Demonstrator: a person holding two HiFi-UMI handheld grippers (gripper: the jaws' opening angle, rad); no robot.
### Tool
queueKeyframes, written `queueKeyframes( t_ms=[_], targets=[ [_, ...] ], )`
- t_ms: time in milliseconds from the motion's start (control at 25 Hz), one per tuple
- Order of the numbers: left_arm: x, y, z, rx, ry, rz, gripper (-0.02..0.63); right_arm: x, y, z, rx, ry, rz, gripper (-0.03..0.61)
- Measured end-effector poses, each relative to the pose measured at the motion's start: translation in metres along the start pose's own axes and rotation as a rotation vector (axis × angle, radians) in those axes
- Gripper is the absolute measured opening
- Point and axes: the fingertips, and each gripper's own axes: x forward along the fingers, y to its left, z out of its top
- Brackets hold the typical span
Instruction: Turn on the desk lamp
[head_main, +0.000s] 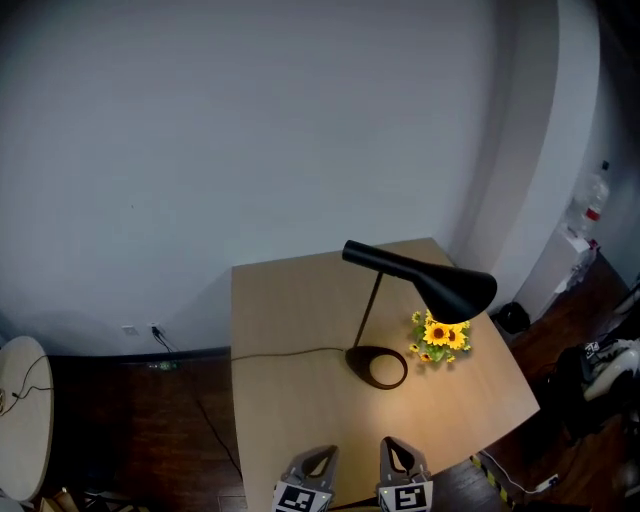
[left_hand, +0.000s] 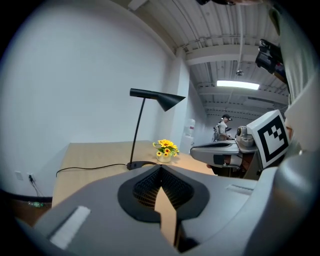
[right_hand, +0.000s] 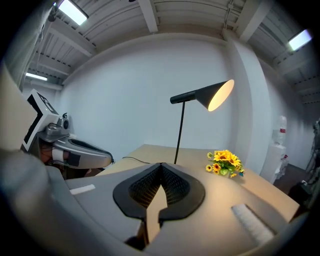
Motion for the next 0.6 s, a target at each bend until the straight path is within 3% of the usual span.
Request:
queueKeyframes(
  t_ms=[320, 600],
  targets=[
    [-0.007, -0.045, 0.000, 0.089, -0.025, -0.129, -0.002, -0.052, -0.019, -0.009, 0.027, -0.004, -0.128, 0.000],
    [-0.011, -0.077, -0.004, 0.078, -0.014, -0.097, -0.001, -0.081, -0.029, -0.019, 0.055, -0.030, -0.096, 0.000]
  ],
)
